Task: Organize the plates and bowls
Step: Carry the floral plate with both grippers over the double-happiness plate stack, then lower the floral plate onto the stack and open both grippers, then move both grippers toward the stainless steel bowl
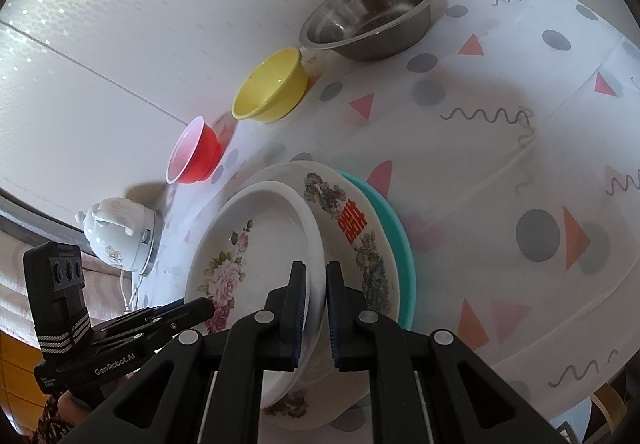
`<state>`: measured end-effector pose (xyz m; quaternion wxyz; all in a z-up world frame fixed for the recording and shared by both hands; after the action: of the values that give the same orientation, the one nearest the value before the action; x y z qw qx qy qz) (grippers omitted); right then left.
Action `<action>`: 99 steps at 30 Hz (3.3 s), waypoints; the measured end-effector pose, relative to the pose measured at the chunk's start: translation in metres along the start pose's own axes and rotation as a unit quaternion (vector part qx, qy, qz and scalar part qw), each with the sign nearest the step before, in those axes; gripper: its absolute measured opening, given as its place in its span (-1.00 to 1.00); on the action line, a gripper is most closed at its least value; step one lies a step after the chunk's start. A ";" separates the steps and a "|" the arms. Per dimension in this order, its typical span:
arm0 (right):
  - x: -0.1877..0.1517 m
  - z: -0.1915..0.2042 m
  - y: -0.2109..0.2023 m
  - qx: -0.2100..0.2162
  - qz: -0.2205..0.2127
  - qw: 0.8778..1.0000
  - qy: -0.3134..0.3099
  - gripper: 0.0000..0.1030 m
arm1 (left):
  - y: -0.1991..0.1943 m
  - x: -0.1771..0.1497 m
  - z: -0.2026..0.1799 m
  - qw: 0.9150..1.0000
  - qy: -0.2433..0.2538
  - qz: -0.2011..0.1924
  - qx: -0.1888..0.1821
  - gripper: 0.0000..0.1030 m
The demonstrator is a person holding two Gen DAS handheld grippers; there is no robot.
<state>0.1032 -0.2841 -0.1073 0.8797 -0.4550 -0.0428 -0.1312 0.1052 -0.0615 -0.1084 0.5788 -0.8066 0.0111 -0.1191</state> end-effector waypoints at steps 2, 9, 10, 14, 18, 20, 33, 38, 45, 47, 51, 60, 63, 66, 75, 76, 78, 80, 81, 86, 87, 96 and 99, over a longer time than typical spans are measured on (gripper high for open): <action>0.001 0.001 0.002 -0.001 0.002 1.000 0.000 -0.80 | 0.002 -0.001 0.001 1.000 -0.002 0.003 0.003 -0.63; 0.000 0.000 0.006 -0.012 0.011 1.000 0.001 -0.80 | 0.003 0.000 0.000 1.000 -0.005 0.003 0.007 -0.63; 0.000 0.000 0.007 -0.013 0.011 1.000 0.002 -0.80 | 0.003 0.001 0.000 1.000 -0.006 0.003 0.009 -0.63; -0.001 0.001 0.009 -0.032 0.016 0.999 -0.003 -0.80 | 0.004 -0.001 -0.003 1.000 -0.008 0.004 0.013 -0.63; -0.001 0.000 0.011 -0.041 0.019 0.999 -0.001 -0.80 | 0.005 -0.001 -0.004 1.000 -0.010 0.006 0.021 -0.62; 0.000 0.000 0.011 -0.041 0.019 0.999 0.000 -0.80 | 0.006 0.000 -0.004 1.000 -0.016 0.009 0.020 -0.61; 0.007 0.007 0.016 -0.063 0.024 0.998 -0.008 -0.80 | 0.003 -0.001 -0.002 0.999 -0.030 0.021 0.019 -0.51; 0.009 0.013 0.018 -0.081 0.028 0.996 -0.024 -0.77 | 0.000 -0.004 -0.002 0.999 -0.026 0.022 0.027 -0.51; 0.010 0.027 0.019 -0.141 0.028 0.986 -0.085 -0.72 | 0.002 -0.009 -0.010 0.999 -0.003 0.023 0.040 -0.44; 0.012 0.030 0.018 -0.154 0.028 0.983 -0.099 -0.71 | 0.002 -0.010 -0.013 0.999 0.004 0.021 0.046 -0.39; 0.012 0.032 0.019 -0.167 0.030 0.979 -0.115 -0.71 | 0.002 -0.010 -0.014 0.999 0.005 0.018 0.045 -0.33; 0.012 0.036 0.014 -0.202 0.032 0.969 -0.135 -0.63 | 0.001 -0.012 -0.012 0.999 0.000 0.008 0.044 -0.27; 0.013 0.035 0.007 -0.198 0.029 0.971 -0.132 -0.63 | 0.000 -0.012 -0.012 0.999 -0.002 0.008 0.041 -0.26; 0.012 0.033 0.005 -0.196 0.031 0.972 -0.126 -0.63 | 0.000 -0.012 -0.012 0.999 -0.004 0.009 0.041 -0.25; 0.004 0.029 0.006 -0.176 0.032 0.978 -0.103 -0.63 | -0.005 -0.011 -0.012 1.000 -0.014 0.003 0.027 0.08; 0.003 0.029 0.005 -0.172 0.031 0.980 -0.098 -0.63 | -0.007 -0.010 -0.012 1.000 -0.015 0.000 0.027 0.13; 0.002 0.027 0.002 -0.159 0.026 0.983 -0.086 -0.63 | -0.011 -0.008 -0.011 0.999 -0.018 -0.009 0.025 0.19; 0.003 0.027 -0.003 -0.148 0.019 0.986 -0.080 -0.60 | -0.014 -0.004 -0.010 0.999 -0.023 -0.017 0.023 0.32; 0.004 0.027 -0.005 -0.147 0.016 0.986 -0.078 -0.51 | -0.015 -0.003 -0.009 0.999 -0.026 -0.019 0.025 0.45; 0.016 0.021 -0.015 -0.143 -0.002 0.988 -0.060 -0.44 | -0.018 0.009 -0.002 0.998 -0.041 -0.022 0.030 0.50; 0.019 0.019 -0.016 -0.142 -0.006 0.988 -0.056 -0.42 | -0.019 0.012 0.000 0.998 -0.045 -0.022 0.029 0.51; 0.074 -0.022 -0.037 -0.121 -0.064 0.990 0.032 -0.32 | -0.030 0.040 0.010 0.996 -0.068 -0.039 0.042 0.63; 0.099 -0.033 -0.039 -0.122 -0.078 0.988 0.052 -0.28 | -0.030 0.050 0.012 0.996 -0.070 -0.038 0.049 0.64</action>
<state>0.1864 -0.3515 -0.0770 0.8056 -0.5470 -0.0164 -0.2270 0.1528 -0.0479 -0.0748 0.6122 -0.7833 -0.0664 -0.0848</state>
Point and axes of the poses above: each gripper's, at about its wrist camera, not at the fingertips, and y roughly the way its jaws point, z to its left, x to its top, the point moved 3 cm from there along y, roughly the way its jaws point, and after that the axes turned 8 degrees about z, right-handed, at the moved point
